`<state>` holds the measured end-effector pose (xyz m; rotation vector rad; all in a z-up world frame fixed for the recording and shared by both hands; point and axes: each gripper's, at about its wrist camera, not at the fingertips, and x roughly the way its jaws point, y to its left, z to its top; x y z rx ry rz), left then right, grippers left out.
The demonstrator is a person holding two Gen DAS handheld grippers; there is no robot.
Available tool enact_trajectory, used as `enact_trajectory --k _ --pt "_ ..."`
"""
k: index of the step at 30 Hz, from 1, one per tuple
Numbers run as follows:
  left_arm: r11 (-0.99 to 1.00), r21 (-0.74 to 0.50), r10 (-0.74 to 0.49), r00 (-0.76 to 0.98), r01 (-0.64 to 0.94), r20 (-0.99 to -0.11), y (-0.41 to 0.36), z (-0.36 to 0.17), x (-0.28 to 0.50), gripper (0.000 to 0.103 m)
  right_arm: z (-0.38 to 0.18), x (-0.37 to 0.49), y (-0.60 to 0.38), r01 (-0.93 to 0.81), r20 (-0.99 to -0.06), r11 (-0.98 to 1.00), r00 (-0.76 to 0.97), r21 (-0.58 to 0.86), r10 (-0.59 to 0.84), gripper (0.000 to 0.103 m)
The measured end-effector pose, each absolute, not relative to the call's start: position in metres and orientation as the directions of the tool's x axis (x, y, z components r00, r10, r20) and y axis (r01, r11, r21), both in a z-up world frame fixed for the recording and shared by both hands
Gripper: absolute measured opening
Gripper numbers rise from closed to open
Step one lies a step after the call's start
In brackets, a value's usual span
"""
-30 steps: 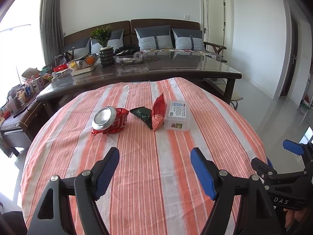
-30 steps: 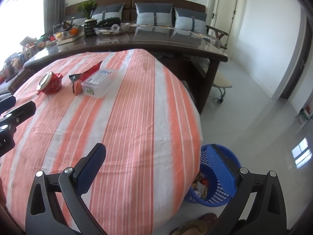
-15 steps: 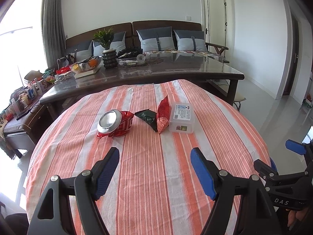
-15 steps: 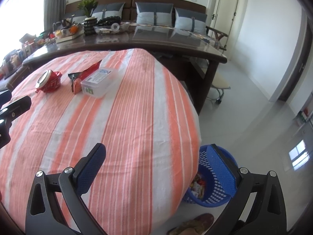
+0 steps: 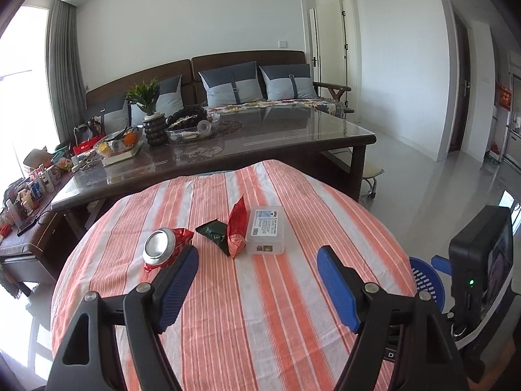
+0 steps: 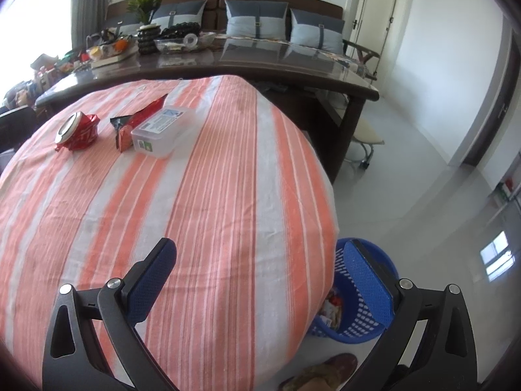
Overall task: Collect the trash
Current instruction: 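Move both tools back toward the table with the red can and container, then grasp the crushed red can with the left tool while the right tool grasps the plastic container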
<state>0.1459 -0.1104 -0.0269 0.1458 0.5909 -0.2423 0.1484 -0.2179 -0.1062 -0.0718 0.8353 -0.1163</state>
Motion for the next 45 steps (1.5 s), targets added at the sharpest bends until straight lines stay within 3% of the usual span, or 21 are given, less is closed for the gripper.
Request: enact_trajectory --k 12,31,39,45 --pt "0.91 0.093 -0.308 0.81 0.404 -0.5 -0.155 0.017 0.123 0.077 -0.101 0.147 -0.237 0.112 -0.722 0.986 0.671 -0.124 -0.167 0.102" --pt "0.9 0.078 -0.334 0.793 0.429 -0.509 -0.159 0.016 0.12 0.077 -0.097 0.147 -0.237 0.108 -0.713 0.985 0.68 -0.137 -0.174 0.102" --pt "0.922 0.047 -0.29 0.767 0.383 -0.573 -0.128 -0.005 0.136 0.077 -0.102 0.155 -0.22 0.064 -0.721 0.991 0.682 -0.113 -0.126 0.102" --pt "0.962 0.054 -0.174 0.756 0.266 -0.63 -0.084 -0.027 0.16 0.077 -0.109 0.162 -0.209 0.031 -0.727 0.993 0.679 -0.111 -0.102 0.102"
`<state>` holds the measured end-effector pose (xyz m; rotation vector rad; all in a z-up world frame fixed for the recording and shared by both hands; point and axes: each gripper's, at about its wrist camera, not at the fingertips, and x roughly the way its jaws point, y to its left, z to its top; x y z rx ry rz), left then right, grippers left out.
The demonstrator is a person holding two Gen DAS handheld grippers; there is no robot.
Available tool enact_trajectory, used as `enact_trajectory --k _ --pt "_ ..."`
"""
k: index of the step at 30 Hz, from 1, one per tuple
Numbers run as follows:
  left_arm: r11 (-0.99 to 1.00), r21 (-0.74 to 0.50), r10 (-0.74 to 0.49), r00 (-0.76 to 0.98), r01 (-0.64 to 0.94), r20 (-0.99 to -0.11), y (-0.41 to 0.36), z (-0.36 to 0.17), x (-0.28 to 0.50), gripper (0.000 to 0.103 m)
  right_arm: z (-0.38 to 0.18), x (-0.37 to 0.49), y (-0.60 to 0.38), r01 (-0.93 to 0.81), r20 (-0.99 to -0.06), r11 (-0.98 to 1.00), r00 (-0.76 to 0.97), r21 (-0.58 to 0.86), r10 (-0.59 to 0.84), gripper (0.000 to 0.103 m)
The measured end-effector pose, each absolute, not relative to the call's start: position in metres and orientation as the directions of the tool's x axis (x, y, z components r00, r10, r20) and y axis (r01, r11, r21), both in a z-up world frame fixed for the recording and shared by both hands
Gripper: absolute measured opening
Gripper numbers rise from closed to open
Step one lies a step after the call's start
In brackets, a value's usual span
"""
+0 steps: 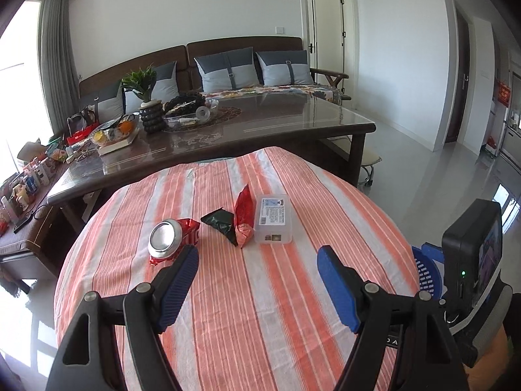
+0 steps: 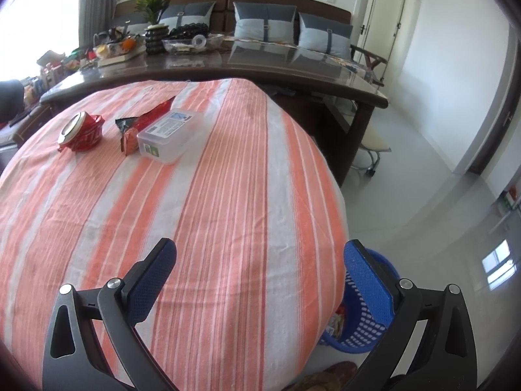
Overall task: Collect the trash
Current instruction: 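Grasp the crushed red can with the left tool while the right tool grasps the plastic container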
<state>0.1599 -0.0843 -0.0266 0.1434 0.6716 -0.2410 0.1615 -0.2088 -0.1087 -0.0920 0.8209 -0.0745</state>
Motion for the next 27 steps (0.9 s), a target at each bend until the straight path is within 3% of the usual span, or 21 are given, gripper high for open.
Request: enact_trajectory --k 4,8,13,17,27 --pt "0.972 0.061 -0.137 0.758 0.227 -0.638 -0.059 -0.036 0.172 0.077 -0.113 0.165 -0.205 0.021 -0.735 0.996 0.673 -0.092 -0.082 0.102" --pt "0.995 0.026 -0.051 0.7 0.099 -0.712 -0.006 -0.075 0.204 0.077 -0.117 0.17 -0.201 0.008 -0.749 0.996 0.66 -0.084 -0.068 0.102" --pt "0.988 -0.152 -0.136 0.624 0.027 -0.769 0.058 -0.126 0.229 0.077 -0.127 0.179 -0.183 -0.032 -0.77 0.999 0.638 -0.028 -0.001 0.102" --pt "0.978 -0.201 -0.191 0.582 0.048 -0.791 0.076 -0.152 0.252 0.077 -0.135 0.19 -0.158 -0.108 -0.782 0.994 0.622 -0.029 0.045 0.102" --pt "0.946 -0.008 -0.204 0.579 0.323 -0.79 0.052 -0.156 0.306 0.077 -0.158 0.203 -0.146 -0.152 -0.813 0.988 0.572 0.02 0.104 0.103"
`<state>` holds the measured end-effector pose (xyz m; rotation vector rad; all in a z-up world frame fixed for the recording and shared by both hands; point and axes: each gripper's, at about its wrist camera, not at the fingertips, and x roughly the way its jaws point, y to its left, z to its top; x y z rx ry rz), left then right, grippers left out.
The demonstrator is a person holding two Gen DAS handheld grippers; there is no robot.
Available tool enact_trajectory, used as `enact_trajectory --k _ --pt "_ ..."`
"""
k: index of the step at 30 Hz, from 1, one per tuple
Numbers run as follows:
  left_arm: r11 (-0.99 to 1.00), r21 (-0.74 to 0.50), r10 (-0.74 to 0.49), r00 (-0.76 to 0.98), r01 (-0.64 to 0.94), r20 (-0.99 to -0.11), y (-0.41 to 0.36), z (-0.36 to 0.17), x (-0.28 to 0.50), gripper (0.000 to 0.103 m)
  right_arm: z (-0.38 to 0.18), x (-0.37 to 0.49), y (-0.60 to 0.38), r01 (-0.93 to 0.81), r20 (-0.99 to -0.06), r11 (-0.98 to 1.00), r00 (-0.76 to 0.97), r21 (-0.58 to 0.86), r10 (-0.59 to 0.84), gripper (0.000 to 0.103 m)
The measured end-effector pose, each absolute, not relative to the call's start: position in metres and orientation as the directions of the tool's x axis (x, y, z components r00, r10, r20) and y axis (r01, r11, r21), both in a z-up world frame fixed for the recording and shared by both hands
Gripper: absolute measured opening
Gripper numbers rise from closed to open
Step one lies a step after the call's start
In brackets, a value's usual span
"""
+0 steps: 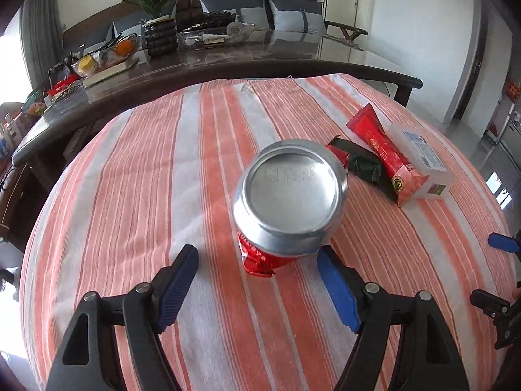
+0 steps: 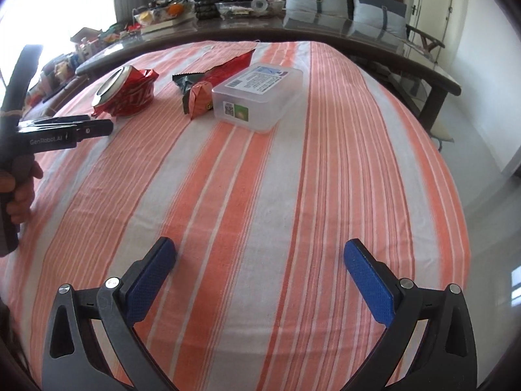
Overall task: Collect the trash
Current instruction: 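Grasp the crushed red can with the left tool while the right tool grasps the plastic container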
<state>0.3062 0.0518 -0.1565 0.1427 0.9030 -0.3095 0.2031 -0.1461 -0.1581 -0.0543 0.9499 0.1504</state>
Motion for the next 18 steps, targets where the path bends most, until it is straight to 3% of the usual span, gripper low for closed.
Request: enact_trajectory --k 13,16,18 --pt "0.892 -0.108 -0.382 0.603 0.44 -0.7 0.036 -0.139 0.325 0.077 -0.116 0.287 -0.16 -0.044 -0.773 0.983 0.611 0.181 0.17 0.102" --pt "0.893 -0.147 -0.401 0.604 0.426 -0.689 0.043 -0.137 0.326 0.065 -0.116 0.321 -0.152 -0.012 -0.78 0.972 0.595 0.236 0.197 0.101" --pt "0.892 -0.166 -0.411 0.603 0.419 -0.684 0.048 -0.136 0.324 0.065 -0.124 0.339 -0.149 0.026 -0.808 0.97 0.558 0.244 0.188 0.095"
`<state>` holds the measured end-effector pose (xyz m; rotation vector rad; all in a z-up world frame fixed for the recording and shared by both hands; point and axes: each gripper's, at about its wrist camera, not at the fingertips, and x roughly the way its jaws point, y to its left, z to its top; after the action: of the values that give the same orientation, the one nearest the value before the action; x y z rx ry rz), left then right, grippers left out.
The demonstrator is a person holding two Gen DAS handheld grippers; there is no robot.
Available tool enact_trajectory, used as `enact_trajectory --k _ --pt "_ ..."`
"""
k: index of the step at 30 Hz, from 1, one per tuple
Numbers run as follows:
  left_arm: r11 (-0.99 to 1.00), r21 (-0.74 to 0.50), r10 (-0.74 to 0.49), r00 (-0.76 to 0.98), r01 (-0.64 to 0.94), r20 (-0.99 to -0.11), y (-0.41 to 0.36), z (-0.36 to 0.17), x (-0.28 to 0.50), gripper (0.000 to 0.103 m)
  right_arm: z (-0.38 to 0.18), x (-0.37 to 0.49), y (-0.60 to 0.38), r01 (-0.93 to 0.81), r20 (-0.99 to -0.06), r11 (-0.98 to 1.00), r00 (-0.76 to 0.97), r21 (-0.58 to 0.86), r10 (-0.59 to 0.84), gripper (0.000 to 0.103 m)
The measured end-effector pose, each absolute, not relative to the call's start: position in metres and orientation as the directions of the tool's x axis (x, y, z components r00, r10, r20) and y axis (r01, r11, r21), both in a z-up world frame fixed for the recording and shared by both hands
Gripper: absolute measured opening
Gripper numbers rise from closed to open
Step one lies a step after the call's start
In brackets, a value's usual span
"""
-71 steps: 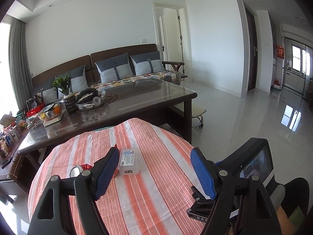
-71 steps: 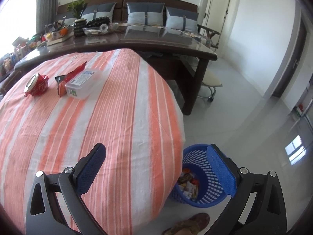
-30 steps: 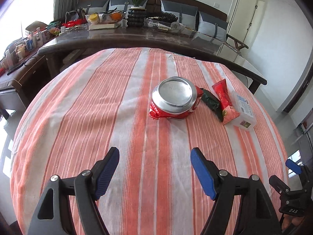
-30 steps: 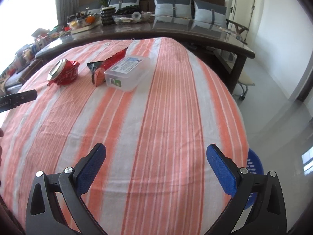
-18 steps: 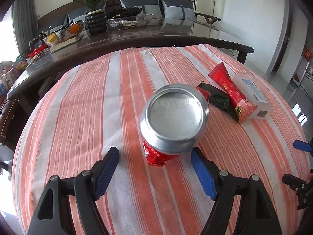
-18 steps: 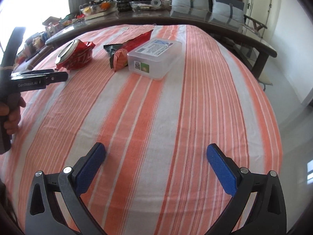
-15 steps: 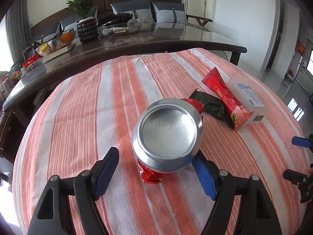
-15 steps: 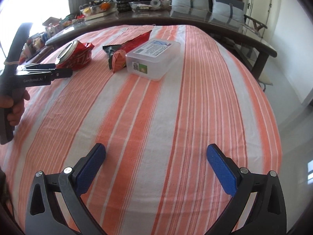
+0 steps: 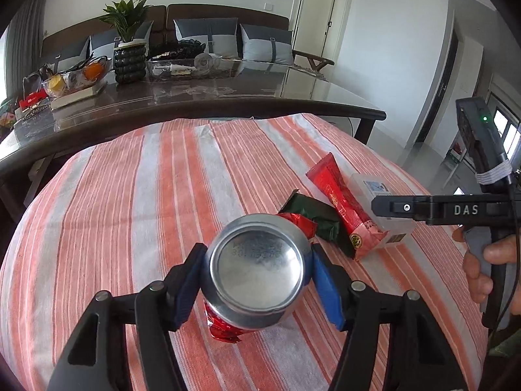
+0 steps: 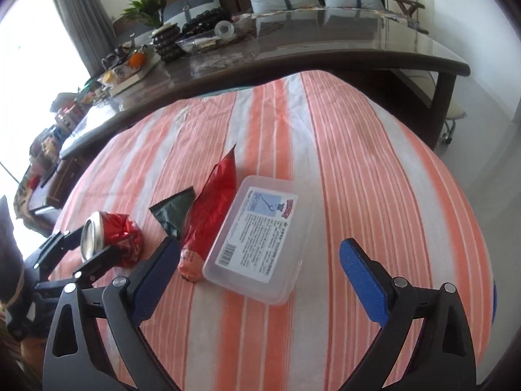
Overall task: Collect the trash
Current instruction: 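Grasp the crushed red can with the left tool while the right tool grasps the plastic container, then carry the red can and plastic container over the blue wastebasket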
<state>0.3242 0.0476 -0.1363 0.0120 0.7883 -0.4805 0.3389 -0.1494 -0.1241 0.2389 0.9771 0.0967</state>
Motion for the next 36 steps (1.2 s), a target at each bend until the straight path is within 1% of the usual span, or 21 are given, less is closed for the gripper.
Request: enact_trajectory --k 2,3,9,12,15,18,21,23,24,25,27,31,36 --pt "0.894 -0.167 -0.408 0.601 0.417 -0.687 0.049 -0.135 0.321 0.065 -0.135 0.348 -0.148 0.037 -0.833 0.965 0.515 0.259 0.204 0.084" --pt "0.895 -0.168 -0.405 0.596 0.413 -0.693 0.048 -0.135 0.318 0.065 -0.138 0.35 -0.146 0.028 -0.844 0.965 0.492 0.261 0.214 0.071" --pt "0.907 -0.225 -0.398 0.545 0.357 -0.738 0.051 -0.133 0.295 0.065 -0.133 0.321 -0.158 -0.066 -0.87 0.975 0.442 0.211 0.218 0.071" --pt "0.918 -0.223 -0.375 0.533 0.329 -0.759 0.047 -0.127 0.276 0.065 -0.13 0.292 -0.171 -0.152 -0.896 0.971 0.38 0.186 0.231 0.071" --pt "0.922 -0.218 -0.366 0.533 0.321 -0.763 0.041 -0.123 0.255 0.065 -0.129 0.263 -0.18 -0.21 -0.919 0.969 0.34 0.133 0.2 0.071" --pt "0.929 -0.215 -0.351 0.533 0.302 -0.77 0.038 -0.125 0.238 0.065 -0.132 0.25 -0.189 -0.195 -0.925 0.973 0.332 0.125 0.186 0.072" --pt "0.937 -0.208 -0.333 0.541 0.279 -0.773 0.037 -0.129 0.224 0.065 -0.133 0.25 -0.186 -0.177 -0.925 0.982 0.355 0.072 0.132 0.074" --pt "0.941 -0.211 -0.327 0.546 0.266 -0.772 0.037 -0.131 0.217 0.065 -0.133 0.251 -0.18 -0.176 -0.922 0.982 0.365 0.064 0.125 0.074" --pt "0.942 -0.211 -0.324 0.549 0.26 -0.771 0.037 -0.131 0.214 0.065 -0.133 0.251 -0.177 -0.18 -0.92 0.982 0.372 0.055 0.12 0.073" --pt "0.942 -0.216 -0.326 0.552 0.256 -0.768 0.037 -0.13 0.211 0.065 -0.132 0.251 -0.174 -0.182 -0.917 0.983 0.384 0.037 0.105 0.067" --pt "0.937 -0.238 -0.344 0.553 0.256 -0.759 0.036 -0.127 0.206 0.065 -0.129 0.247 -0.174 -0.166 -0.906 0.986 0.414 0.019 0.087 0.067" --pt "0.929 -0.254 -0.366 0.561 0.27 -0.743 0.024 -0.119 0.197 0.064 -0.113 0.235 -0.184 -0.169 -0.882 0.984 0.453 0.06 0.132 0.067" --pt "0.912 -0.269 -0.402 0.55 0.308 -0.732 -0.009 -0.112 0.193 0.064 -0.099 0.223 -0.203 -0.18 -0.856 0.979 0.488 0.092 0.17 0.067"
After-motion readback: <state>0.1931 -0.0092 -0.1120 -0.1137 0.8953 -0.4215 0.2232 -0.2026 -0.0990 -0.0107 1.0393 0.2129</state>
